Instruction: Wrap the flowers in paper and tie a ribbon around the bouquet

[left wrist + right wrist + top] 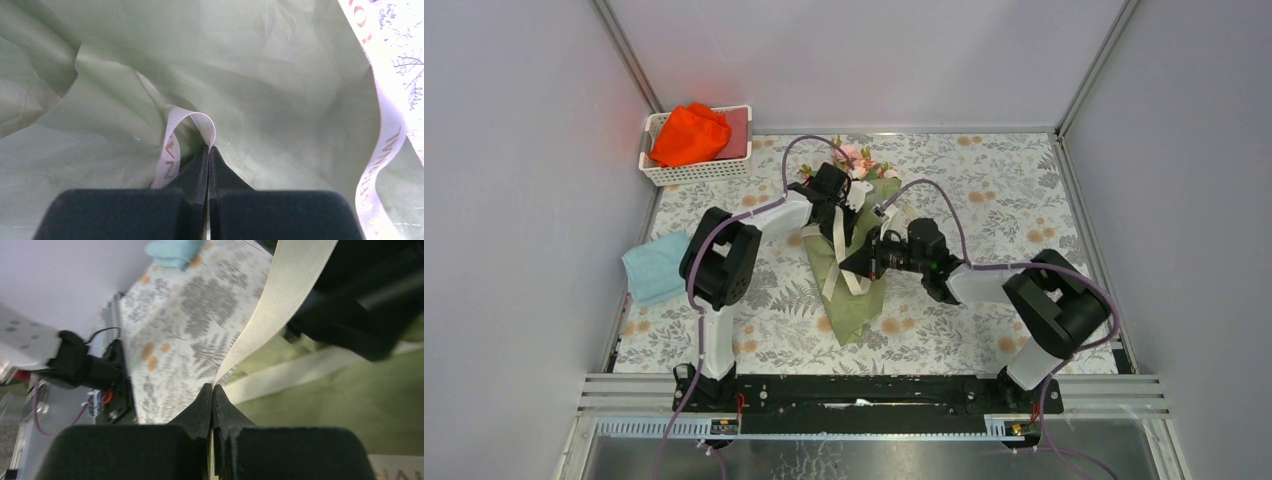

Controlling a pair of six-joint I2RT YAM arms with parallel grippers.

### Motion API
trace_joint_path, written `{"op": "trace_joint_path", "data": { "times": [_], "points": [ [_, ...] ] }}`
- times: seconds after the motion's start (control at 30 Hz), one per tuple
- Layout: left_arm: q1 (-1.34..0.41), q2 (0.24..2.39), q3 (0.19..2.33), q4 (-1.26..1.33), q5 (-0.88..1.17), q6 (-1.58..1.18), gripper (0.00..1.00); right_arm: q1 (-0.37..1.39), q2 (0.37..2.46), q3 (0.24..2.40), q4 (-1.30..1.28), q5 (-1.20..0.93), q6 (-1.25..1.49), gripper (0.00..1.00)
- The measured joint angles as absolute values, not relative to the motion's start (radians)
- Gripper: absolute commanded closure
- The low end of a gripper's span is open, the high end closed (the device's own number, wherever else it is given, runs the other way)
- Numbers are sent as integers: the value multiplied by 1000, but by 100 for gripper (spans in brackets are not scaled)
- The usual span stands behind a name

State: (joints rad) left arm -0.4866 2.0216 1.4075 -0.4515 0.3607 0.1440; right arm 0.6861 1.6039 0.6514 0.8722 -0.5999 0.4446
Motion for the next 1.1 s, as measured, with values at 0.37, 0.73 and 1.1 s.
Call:
{"op": "trace_joint_path", "data": {
  "times": [0.37,0.73,1.1],
  "points": [
    [-473,1773,1421,-652,336,221,100,654,1840,710,763,-397,436,100],
    [-789,1464,1535,-1037,271,556,100,553,2007,1150,589,-428,448,100],
    [-853,1543,1698,-1050,254,598,100,599,2106,1254,617,-616,537,68]
  ]
}}
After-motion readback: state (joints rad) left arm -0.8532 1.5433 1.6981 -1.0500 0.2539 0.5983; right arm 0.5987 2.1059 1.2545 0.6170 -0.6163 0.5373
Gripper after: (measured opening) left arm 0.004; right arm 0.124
